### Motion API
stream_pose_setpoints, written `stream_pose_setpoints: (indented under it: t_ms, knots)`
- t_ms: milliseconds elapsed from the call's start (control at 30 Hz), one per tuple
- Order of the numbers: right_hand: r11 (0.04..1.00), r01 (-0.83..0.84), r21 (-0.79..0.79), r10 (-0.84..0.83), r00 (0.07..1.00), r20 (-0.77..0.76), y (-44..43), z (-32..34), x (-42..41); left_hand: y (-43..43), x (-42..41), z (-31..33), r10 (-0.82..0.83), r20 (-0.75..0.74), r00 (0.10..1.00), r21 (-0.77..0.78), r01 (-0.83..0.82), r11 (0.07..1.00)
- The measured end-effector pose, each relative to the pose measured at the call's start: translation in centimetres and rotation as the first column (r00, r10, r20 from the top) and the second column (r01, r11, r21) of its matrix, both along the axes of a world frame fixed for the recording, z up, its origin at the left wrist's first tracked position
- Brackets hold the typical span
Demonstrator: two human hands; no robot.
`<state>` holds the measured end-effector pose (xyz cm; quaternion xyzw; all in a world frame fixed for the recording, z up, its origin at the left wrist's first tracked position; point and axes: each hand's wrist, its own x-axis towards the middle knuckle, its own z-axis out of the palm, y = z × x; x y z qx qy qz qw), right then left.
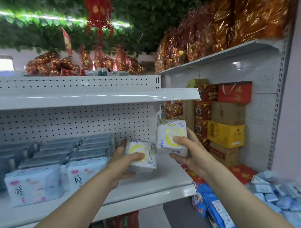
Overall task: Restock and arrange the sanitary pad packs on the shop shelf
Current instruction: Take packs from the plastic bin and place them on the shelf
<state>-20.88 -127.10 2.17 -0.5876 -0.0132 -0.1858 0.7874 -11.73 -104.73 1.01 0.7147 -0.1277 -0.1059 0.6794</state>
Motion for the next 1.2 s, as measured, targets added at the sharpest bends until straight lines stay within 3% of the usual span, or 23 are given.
stream_pose_setpoints:
  t_ms: [200, 433, 767, 1067, 1133, 1200]
  knots:
    - [0.999, 0.033, -0.044, -0.033, 0.999, -0.002, -2.0, -0.4, 1.6, -1.1, 2.0, 0.1, 0.021, 0.069, 0.997, 0.011, -0.022, 1.0]
    - [0.989, 0.091, 0.116, -0.088, 0.996, -0.033, -3.8, -1.3, 3.3, -2.5, 3.6, -0.1, 0.061, 0.077, 0.995, 0.026, -0.063, 0.998]
    - [0.987, 0.138, 0.085, -0.129, 0.986, -0.101, -4.7, -2.3, 6.4, -2.7, 6.1, 2.6, -0.029, 0.013, 0.999, 0.263, 0.025, 0.964]
    - [0.993, 0.086, -0.083, -0.1, 0.979, -0.179, -5.3, -1.8, 10.8, -1.0, 10.9, 8.2, -0.192, 0.04, 0.981, 0.585, 0.133, 0.8]
    - [0.979, 0.055, -0.197, -0.101, 0.968, -0.23, -5.6, -1.5, 12.1, -1.3, 12.2, 9.0, -0.219, 0.076, 0.973, 0.698, 0.105, 0.709]
    - [0.938, 0.038, -0.343, -0.129, 0.961, -0.247, -6.1, -1.3, 13.7, -2.0, 13.6, 9.7, -0.243, 0.159, 0.957, 0.831, 0.004, 0.556]
